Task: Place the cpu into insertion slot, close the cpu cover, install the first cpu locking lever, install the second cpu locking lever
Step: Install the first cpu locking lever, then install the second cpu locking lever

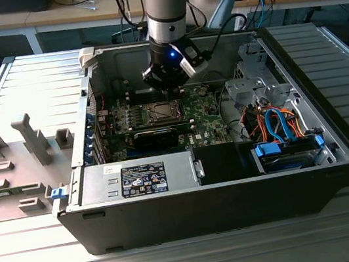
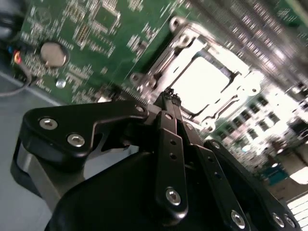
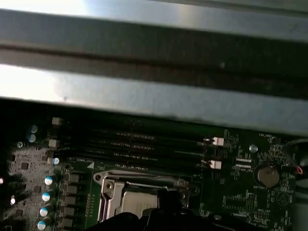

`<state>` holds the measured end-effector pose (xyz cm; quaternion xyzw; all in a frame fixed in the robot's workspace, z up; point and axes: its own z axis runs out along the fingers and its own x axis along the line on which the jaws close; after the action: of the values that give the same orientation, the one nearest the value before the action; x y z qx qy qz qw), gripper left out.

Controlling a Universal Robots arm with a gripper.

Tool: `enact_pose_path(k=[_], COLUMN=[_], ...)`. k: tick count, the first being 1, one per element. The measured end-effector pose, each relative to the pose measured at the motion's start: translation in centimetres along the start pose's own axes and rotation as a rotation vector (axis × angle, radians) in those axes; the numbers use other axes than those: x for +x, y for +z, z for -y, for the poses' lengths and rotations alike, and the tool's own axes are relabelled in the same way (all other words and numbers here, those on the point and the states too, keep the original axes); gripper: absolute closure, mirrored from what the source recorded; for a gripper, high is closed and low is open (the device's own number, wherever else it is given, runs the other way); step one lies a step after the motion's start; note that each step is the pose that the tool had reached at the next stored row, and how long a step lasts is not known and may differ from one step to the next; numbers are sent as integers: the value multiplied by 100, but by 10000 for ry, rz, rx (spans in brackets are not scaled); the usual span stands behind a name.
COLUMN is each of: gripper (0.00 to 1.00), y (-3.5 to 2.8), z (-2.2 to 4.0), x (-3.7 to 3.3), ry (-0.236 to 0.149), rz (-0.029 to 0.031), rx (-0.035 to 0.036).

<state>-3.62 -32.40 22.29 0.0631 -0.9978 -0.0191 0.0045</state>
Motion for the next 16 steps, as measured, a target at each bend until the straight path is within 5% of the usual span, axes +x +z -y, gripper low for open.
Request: enact_pose_path(k=[3,5,6,10,11,16], gripper=[89,89,89,89,89,89], y=[-2,-17,-58,-184,-351,-357], z=[87,121,122,117,111,232], x=[11,16,16,17,18,33], ry=[2,26,28,29,29,29], rz=[-8,-31,-33,-33,-33,-33], rx=[59,238,274,286,285,285])
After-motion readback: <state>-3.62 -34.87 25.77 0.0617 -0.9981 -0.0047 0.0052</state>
